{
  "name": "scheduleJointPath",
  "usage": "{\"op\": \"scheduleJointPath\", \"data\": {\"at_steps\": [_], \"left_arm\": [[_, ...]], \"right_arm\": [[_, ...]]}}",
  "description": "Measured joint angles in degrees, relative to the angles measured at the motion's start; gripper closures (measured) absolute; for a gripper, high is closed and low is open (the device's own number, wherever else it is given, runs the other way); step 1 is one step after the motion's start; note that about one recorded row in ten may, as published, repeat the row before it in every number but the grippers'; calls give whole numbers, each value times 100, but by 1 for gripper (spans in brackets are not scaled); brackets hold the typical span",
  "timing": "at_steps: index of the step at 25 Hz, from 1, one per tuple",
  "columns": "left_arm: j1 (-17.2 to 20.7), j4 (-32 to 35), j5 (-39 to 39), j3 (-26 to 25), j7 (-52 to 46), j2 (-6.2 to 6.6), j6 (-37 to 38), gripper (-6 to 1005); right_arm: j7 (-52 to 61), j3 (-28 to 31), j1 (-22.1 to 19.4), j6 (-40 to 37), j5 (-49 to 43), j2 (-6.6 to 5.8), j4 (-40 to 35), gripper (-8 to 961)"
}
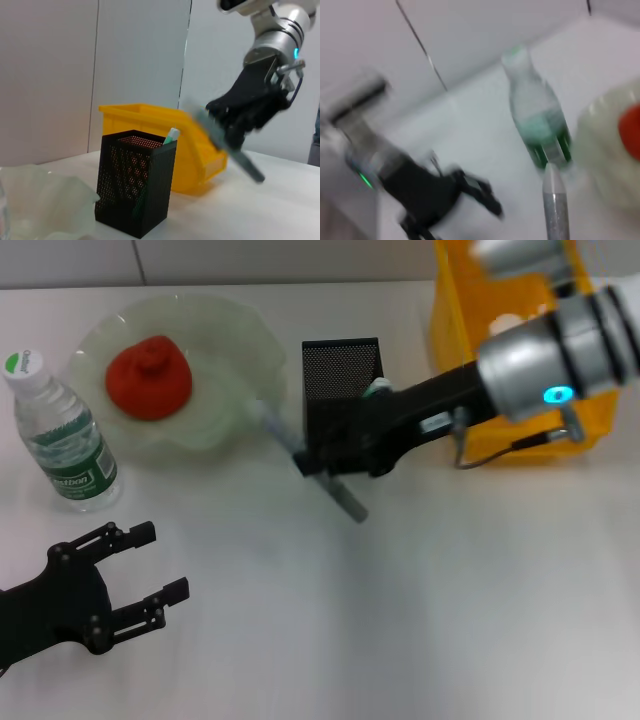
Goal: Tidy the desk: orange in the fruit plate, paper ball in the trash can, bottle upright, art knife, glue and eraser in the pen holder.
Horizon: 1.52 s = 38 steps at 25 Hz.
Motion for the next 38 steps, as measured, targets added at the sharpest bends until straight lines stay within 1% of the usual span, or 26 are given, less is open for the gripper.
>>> {"op": "scheduleJointPath", "data": {"at_steps": [1,2,3,4,5,6,7,8,10,11,12,14,15,17,19,20,21,22,24,25,26,27,28,30,38], "left_arm": [[0,0,0,0,0,0,0,237],[-13,0,1,0,0,1,2,237],[-13,0,1,0,0,1,2,238],[-20,0,0,0,0,1,3,238],[-28,0,0,-3,0,-2,8,238],[-28,0,0,-3,0,-2,8,238],[-33,0,0,-5,0,-2,11,238],[-36,0,-1,-7,0,-3,17,238],[-52,0,-4,-9,0,-10,24,238],[-52,0,-4,-9,0,-10,24,238],[-62,0,-5,-9,0,-18,24,238],[-66,0,-6,-9,0,-20,24,238],[-80,0,-8,-8,1,-25,24,238],[-85,0,-8,-8,2,-28,24,238],[-93,0,-9,-8,10,-36,24,238],[-100,0,-9,-14,23,-43,24,238],[-100,0,-9,-14,23,-43,24,238],[-103,0,-9,-42,45,-54,24,239],[-103,0,-9,-59,53,-61,24,239],[-103,0,-9,-70,59,-70,24,239],[-103,0,-9,-70,59,-70,24,239],[-107,0,-9,-71,61,-75,23,239],[-107,0,-9,-71,61,-75,23,239],[-120,0,-9,-71,62,-81,21,239],[-137,0,-8,-79,62,-89,20,239]], "right_arm": [[0,0,0,0,0,0,0,815],[-438,560,-153,-288,379,-39,339,816],[-438,560,-153,-288,379,-39,339,816],[-656,808,-221,-418,552,-78,538,817],[-1046,1241,-351,-637,872,-164,950,817],[-1046,1241,-351,-637,872,-164,950,817],[-1394,1558,-480,-761,1152,-229,1304,818],[-1394,1558,-480,-761,1152,-229,1304,818],[-1802,1897,-686,-782,1524,-265,1627,819],[-1802,1897,-686,-782,1524,-265,1627,820],[-1992,2061,-804,-709,1706,-243,1682,820],[-2067,2110,-834,-661,1768,-227,1685,820],[-2230,2169,-844,-500,1843,-196,1722,820],[-2327,2174,-817,-389,1854,-180,1745,820],[-2514,2176,-747,-121,1856,-137,1791,821],[-2765,2155,-671,193,1858,-75,1814,821],[-2765,2155,-671,193,1858,-75,1814,821],[-3052,2138,-598,444,1860,-15,1851,821],[-3217,2141,-551,550,1863,6,1895,821],[-3517,2164,-425,721,1868,23,2067,821],[-3517,2164,-425,721,1868,23,2067,821],[-3728,2182,-299,878,1874,27,2238,821],[-3728,2182,-299,878,1874,27,2238,821],[-4025,2176,-147,1080,1940,32,2449,821],[-4503,2131,14,1333,2107,50,2679,822]]}}
